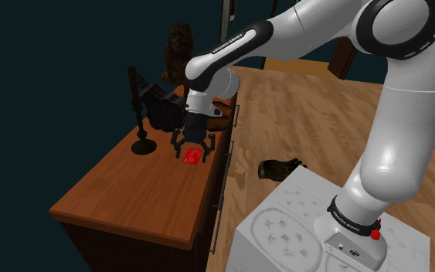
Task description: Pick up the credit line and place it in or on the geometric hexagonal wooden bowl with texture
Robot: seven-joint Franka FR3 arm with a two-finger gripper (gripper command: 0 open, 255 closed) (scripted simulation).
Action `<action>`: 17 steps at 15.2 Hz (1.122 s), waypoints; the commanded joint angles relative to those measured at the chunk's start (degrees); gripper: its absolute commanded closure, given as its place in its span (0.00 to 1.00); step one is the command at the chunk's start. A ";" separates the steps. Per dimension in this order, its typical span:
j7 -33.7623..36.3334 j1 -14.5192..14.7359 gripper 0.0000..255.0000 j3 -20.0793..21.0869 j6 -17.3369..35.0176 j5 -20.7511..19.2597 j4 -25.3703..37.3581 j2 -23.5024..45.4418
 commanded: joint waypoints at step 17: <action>-0.01 0.17 1.00 -0.01 0.31 0.09 -0.10 0.15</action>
